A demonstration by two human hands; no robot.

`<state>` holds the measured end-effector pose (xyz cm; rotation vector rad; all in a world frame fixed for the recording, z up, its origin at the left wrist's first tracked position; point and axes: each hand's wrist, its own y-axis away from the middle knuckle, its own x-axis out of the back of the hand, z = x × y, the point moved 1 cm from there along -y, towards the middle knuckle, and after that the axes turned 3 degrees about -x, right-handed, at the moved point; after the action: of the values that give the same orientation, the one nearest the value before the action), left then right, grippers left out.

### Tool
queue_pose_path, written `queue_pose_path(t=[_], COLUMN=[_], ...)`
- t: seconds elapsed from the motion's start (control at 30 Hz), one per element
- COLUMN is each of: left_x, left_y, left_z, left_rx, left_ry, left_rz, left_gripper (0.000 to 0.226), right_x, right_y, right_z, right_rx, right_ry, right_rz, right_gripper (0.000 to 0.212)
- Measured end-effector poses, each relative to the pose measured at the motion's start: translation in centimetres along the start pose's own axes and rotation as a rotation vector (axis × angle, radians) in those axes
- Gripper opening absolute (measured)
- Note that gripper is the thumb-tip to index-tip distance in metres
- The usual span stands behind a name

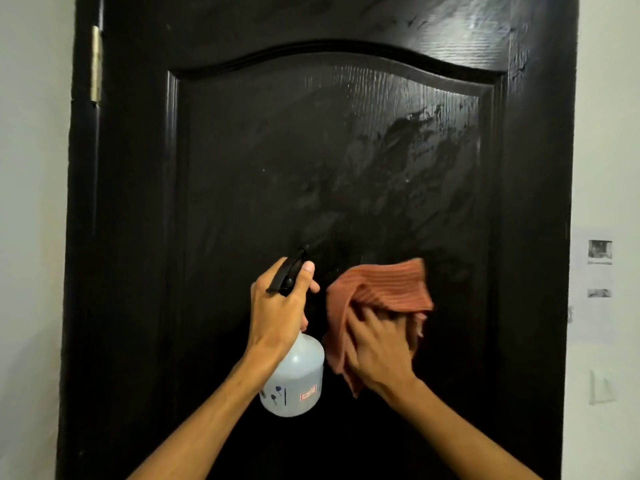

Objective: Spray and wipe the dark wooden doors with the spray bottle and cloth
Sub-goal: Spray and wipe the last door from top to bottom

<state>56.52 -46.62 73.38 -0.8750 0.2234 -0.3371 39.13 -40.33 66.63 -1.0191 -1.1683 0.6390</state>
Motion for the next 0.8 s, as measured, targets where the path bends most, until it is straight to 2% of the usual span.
queue_pose_path(t=[0.03,0.07,0.13,0.2,0.23,0.27,0.3,0.37,0.4,0.43,0.47,0.57,0.6,0.63,0.67,0.73,0.77,0.8], left_x=[0.7,1.5,3.3,5.2,6.0,7.1,7.9,9.8,10.4,11.2,11.7,12.9,13.3,13.6,13.6,13.6,13.3,13.0], left_y=[-0.5,-0.9,-2.1,-3.3,-3.9,-4.5,-5.1,-6.4,-6.9,-7.6,-8.1,-9.6,-10.1,-10.4,-10.6,-10.6,-10.5,-10.4], left_z=[0.1,0.2,0.4,0.6,0.8,0.8,0.8,0.9,0.9,1.0,1.2,1.9,2.1,2.4,2.6,3.0,3.1,3.2], left_rx=[-0.004,-0.009,-0.025,-0.044,-0.055,-0.062,-0.068,-0.086,-0.094,-0.104,-0.112,-0.144,-0.15,-0.154,-0.157,-0.162,-0.166,-0.169], left_ry=[-0.001,0.002,0.002,-0.014,-0.019,-0.029,-0.036,-0.047,-0.059,-0.073,-0.087,-0.121,-0.122,-0.119,-0.109,-0.085,-0.084,-0.092], left_rz=[0.027,0.05,0.073,0.078,0.081,0.09,0.103,0.138,0.145,0.15,0.151,0.165,0.176,0.187,0.192,0.194,0.188,0.184], left_gripper=[0.026,0.027,0.029,0.029,0.028,0.027,0.026,0.025,0.025,0.025,0.025,0.023,0.023,0.023,0.021,0.018,0.017,0.017], right_x=[-0.6,-0.8,0.6,2.4,2.2,1.3,-0.3,-2.7,-2.8,-2.1,-1.1,2.3,1.9,0.8,-0.2,-0.9,0.0,1.2], right_y=[-0.8,-2.7,-8.9,-14.6,-15.7,-16.1,-15.8,-14.9,-15.8,-18.1,-20.9,-27.5,-28.0,-27.9,-27.1,-26.0,-26.4,-27.2], right_z=[-0.4,-0.2,-0.4,-1.0,-2.0,-4.0,-5.7,-8.9,-9.5,-10.1,-10.6,-12.7,-13.7,-14.7,-15.3,-14.0,-12.1,-9.9], right_rx=[0.124,0.164,0.054,-0.112,-0.136,-0.075,0.069,0.434,0.538,0.563,0.498,0.142,0.15,0.253,0.426,0.693,0.688,0.594], right_ry=[0.049,0.051,0.114,0.158,0.188,0.216,0.224,0.18,0.168,0.159,0.145,0.186,0.222,0.221,0.201,0.166,0.163,0.19], right_rz=[-0.017,-0.035,0.131,0.329,0.356,0.311,0.272,0.127,0.107,0.15,0.214,0.284,0.268,0.249,0.205,0.177,0.216,0.239], right_gripper=[0.032,0.033,0.038,0.031,0.033,0.04,0.044,0.041,0.037,0.034,0.034,0.032,0.032,0.037,0.043,0.039,0.035,0.035])
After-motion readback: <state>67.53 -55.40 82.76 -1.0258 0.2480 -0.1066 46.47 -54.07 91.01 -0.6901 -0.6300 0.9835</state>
